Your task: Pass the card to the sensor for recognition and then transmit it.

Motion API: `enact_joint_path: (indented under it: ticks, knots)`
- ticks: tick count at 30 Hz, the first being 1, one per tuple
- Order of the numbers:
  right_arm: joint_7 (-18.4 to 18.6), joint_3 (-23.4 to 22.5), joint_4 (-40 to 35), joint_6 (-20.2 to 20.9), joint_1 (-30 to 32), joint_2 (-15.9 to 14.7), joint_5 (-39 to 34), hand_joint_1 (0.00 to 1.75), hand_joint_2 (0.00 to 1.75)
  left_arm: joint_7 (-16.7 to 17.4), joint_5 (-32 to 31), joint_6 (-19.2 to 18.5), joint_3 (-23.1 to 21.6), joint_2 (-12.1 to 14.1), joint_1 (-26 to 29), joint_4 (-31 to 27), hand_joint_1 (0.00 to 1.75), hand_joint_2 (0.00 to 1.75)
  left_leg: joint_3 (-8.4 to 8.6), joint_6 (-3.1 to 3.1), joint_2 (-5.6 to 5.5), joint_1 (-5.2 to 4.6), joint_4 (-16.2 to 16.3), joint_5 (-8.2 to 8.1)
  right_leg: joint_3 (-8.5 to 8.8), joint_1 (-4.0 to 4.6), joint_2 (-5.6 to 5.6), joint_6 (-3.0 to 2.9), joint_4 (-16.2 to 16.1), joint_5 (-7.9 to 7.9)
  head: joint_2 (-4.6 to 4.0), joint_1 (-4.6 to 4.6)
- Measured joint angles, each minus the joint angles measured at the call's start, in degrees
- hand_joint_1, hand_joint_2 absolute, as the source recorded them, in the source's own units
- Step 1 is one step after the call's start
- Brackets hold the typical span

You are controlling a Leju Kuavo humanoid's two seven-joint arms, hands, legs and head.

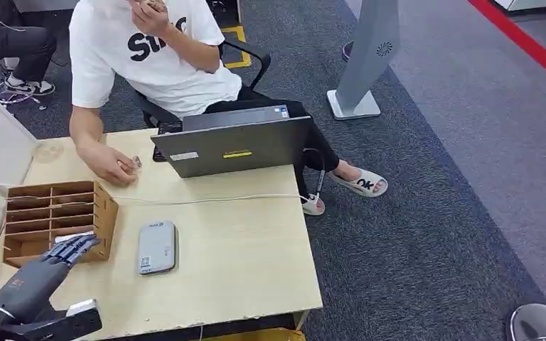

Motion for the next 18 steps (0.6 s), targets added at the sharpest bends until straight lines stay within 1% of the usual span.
enact_joint_path:
  ticks: [2, 3, 4, 5, 7, 9, 10, 13, 18]
  knots:
    - [0.0, 0.0, 0.0, -0.02, 0.02, 0.0, -0.02, 0.0, 1.75, 0.02, -0.55, 0.15, 0.15, 0.05, 0.15, -0.2, 0.0, 1.75, 0.0, 0.0, 0.0, 0.0, 0.0, 0.0, 0.0, 0.0, 0.0, 0.0, 0.0, 0.0, 0.0, 0.02]
    - [0.0, 0.0, 0.0, -0.04, 0.0, 0.0, -0.08, 0.0, 1.75, -0.08, -2.41, 0.97, 0.2, -0.09, 0.14, -0.2, 0.0, 1.75, 0.01, 0.0, 0.01, 0.0, 0.0, 0.0, 0.0, 0.0, 0.0, 0.0, 0.0, 0.0, 0.0, 0.0]
    - [0.0, 0.0, 0.0, -0.11, -0.01, 0.02, -0.28, 0.0, 1.75, -0.15, -5.65, 2.63, 0.22, -0.42, 0.13, -0.17, 0.0, 1.75, 0.01, 0.0, 0.01, 0.0, 0.01, 0.0, 0.0, 0.0, 0.0, 0.0, 0.0, 0.0, 0.0, 0.0]
    - [0.02, 0.0, 0.0, -0.24, 0.0, 0.02, -0.55, 0.0, 1.75, -0.15, -10.49, 5.08, 0.22, -1.14, -0.03, -0.09, 0.0, 1.75, 0.01, 0.0, 0.0, -0.03, 0.01, 0.0, -0.01, -0.01, 0.0, 0.0, -0.01, 0.0, 0.0, 0.0]
    - [0.2, 0.0, 0.0, -0.37, -0.03, 0.02, -0.79, 0.0, 1.75, 0.02, -19.1, 9.52, 0.22, -3.65, -0.69, 0.44, 0.0, 1.75, 0.0, 0.0, -0.05, -0.06, 0.01, 0.0, 0.0, -0.01, -0.04, 0.0, -0.01, 0.0, 0.0, 0.0]
    - [0.53, 0.0, 0.0, -0.39, -0.07, 0.07, -0.79, 0.0, 1.75, 1.05, -26.04, 12.29, 0.17, -6.26, -1.65, 1.62, 0.0, 1.75, 0.0, 0.01, -0.07, -0.06, 0.01, 0.0, 0.02, -0.01, -0.06, 0.01, -0.02, 0.0, 0.0, 0.02]
    - [0.63, 0.0, 0.0, -0.39, -0.12, 0.11, -0.79, 0.0, 1.75, 1.45, -28.44, 12.9, 0.15, -7.59, -2.13, 2.25, 0.0, 1.75, 0.0, 0.01, -0.05, -0.06, 0.01, 0.0, 0.01, -0.01, -0.05, 0.01, -0.02, 0.01, 0.0, 0.02]
    - [0.9, 0.0, 0.0, -0.39, -0.11, 0.15, -0.79, 0.0, 1.75, 1.9, -29.7, 13.25, 0.15, -9.73, -3.16, 3.57, 0.0, 1.75, 0.01, 0.02, -0.04, -0.06, 0.02, -0.01, 0.01, -0.01, -0.04, 0.01, -0.02, 0.01, 0.0, 0.02]
    - [0.96, 0.0, 0.0, -0.37, -0.15, 0.17, -0.79, 0.0, 1.75, 1.9, -29.96, 13.24, 0.15, -11.65, -3.88, 4.96, 0.0, 1.75, 0.02, 0.01, -0.04, -0.03, 0.02, -0.01, 0.0, -0.01, -0.04, 0.01, -0.02, 0.01, 0.0, 0.02]
